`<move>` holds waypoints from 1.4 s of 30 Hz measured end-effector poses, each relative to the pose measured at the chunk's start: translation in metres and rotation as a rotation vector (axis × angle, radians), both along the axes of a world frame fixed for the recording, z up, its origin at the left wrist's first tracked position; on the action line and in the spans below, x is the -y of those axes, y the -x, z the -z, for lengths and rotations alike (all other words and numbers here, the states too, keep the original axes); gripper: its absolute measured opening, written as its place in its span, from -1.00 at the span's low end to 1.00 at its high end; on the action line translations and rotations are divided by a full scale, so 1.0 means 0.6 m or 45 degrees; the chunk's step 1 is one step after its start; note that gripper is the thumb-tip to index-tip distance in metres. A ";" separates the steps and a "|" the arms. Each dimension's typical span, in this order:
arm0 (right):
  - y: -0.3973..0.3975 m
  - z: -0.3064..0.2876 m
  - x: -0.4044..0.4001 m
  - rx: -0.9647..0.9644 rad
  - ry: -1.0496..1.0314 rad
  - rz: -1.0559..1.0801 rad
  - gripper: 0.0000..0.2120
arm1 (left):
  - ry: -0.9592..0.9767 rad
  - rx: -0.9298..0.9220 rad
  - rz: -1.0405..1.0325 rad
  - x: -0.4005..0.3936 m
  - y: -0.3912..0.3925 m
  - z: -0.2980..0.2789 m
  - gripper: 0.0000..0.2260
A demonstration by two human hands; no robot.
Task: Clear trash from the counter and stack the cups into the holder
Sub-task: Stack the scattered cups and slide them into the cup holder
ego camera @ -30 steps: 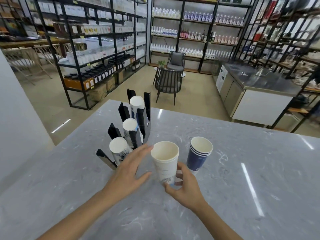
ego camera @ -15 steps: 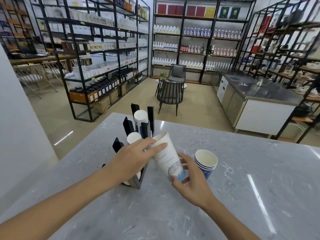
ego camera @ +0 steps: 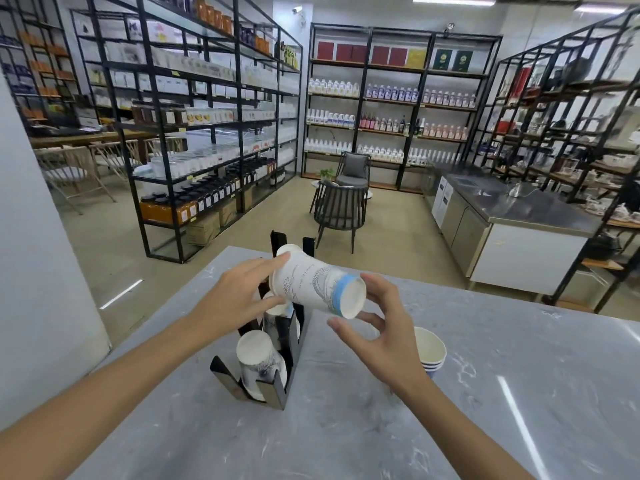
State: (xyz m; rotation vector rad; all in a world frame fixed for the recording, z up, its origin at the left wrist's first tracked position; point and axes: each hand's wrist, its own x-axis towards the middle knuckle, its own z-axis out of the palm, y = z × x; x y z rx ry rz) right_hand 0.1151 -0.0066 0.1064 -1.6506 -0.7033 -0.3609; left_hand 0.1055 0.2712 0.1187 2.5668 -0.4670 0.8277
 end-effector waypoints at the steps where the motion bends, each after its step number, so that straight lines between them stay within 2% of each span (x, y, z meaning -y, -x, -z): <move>1: -0.005 -0.008 -0.009 0.025 -0.010 -0.032 -0.34 | 0.055 -0.033 -0.001 -0.008 -0.005 0.002 -0.30; 6: -0.037 -0.035 -0.063 0.080 -0.085 -0.083 -0.41 | 0.290 -0.152 0.035 -0.032 -0.022 0.006 -0.32; 9: -0.052 -0.038 -0.085 0.147 0.013 -0.027 -0.39 | 0.353 -0.211 0.013 -0.048 -0.035 0.014 -0.31; 12: -0.066 -0.039 -0.096 0.254 0.165 0.016 -0.38 | 0.361 -0.284 -0.020 -0.059 -0.046 0.021 -0.31; 17: -0.086 -0.043 -0.113 0.272 0.251 0.014 -0.39 | 0.364 -0.403 -0.007 -0.073 -0.061 0.029 -0.38; 21: -0.096 -0.042 -0.129 0.292 0.276 -0.019 -0.38 | 0.304 -0.469 -0.028 -0.086 -0.066 0.036 -0.30; 26: -0.102 -0.023 -0.145 0.286 0.319 -0.054 -0.39 | 0.223 -0.587 -0.015 -0.100 -0.066 0.057 -0.43; 33: -0.112 0.029 -0.161 0.241 0.445 -0.039 -0.39 | 0.330 -0.782 0.116 -0.102 -0.052 0.068 -0.45; 36: -0.119 0.051 -0.169 0.236 0.538 -0.044 -0.41 | 0.484 -0.733 0.188 -0.103 -0.044 0.069 -0.38; 38: -0.122 0.066 -0.175 0.218 0.590 -0.026 -0.42 | 0.598 -0.668 0.222 -0.101 -0.038 0.072 -0.42; 42: -0.123 0.090 -0.182 0.158 0.634 -0.002 -0.41 | 0.560 -0.635 0.186 -0.093 -0.029 0.085 -0.52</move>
